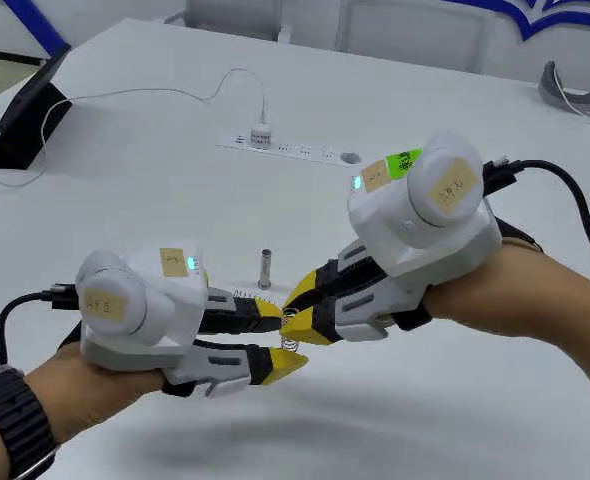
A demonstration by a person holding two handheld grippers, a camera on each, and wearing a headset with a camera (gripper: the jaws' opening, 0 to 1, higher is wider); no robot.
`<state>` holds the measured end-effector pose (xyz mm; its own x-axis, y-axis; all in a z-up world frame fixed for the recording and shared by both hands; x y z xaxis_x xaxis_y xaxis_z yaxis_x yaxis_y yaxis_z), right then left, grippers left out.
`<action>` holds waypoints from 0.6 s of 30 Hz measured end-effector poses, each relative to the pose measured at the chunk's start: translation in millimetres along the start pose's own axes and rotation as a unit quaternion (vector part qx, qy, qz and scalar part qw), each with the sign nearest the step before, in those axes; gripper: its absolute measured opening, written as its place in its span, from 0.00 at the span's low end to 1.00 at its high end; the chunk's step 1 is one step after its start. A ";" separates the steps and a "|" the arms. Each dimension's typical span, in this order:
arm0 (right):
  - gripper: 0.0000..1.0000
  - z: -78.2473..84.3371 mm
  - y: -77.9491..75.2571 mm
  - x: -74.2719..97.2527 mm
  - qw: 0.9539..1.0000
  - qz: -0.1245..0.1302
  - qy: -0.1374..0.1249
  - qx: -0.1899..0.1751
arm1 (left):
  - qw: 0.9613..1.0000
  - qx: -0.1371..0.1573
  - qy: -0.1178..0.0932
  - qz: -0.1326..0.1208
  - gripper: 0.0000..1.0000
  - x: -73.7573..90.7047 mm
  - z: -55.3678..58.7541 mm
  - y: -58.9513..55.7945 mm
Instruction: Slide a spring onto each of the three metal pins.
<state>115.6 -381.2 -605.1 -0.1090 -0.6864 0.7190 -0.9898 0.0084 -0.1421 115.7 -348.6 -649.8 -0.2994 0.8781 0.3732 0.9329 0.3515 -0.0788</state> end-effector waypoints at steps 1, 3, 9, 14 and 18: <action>0.12 0.9 -0.6 0.9 1.000 0.002 0.000 -0.001 | 1.000 0.002 0.000 -0.004 0.28 1.0 0.0 1.2; 0.12 2.4 -1.8 2.2 1.000 0.004 0.000 -0.003 | 1.000 0.005 -0.001 -0.008 0.30 3.0 -0.1 2.7; 0.12 9.6 -5.6 6.8 1.000 0.013 0.003 -0.011 | 1.000 0.015 -0.007 -0.023 0.38 9.5 -0.8 7.4; 0.12 17.9 -9.1 11.3 1.000 0.020 0.007 -0.020 | 0.999 0.026 -0.012 -0.042 0.44 17.1 0.1 13.4; 0.12 22.9 -13.5 15.4 0.999 0.028 0.007 -0.027 | 0.998 0.036 -0.019 -0.057 0.49 23.4 0.1 17.2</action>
<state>129.3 -408.5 -607.7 -0.1653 -0.6738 0.7202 -0.9856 0.0866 -0.1453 124.7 -321.9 -642.6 -0.4106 0.8424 0.3491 0.8764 0.4702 -0.1039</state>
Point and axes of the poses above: the centre of the closed fingertips' face, and the gripper's own axes: x roughly backward along the fingers, y roughly to its left, z roughly out of its underside, the point moved 4 cm from there along x, roughly backward along the fingers, and after that the axes turned 7 degrees about x, right-handed, at the moved point
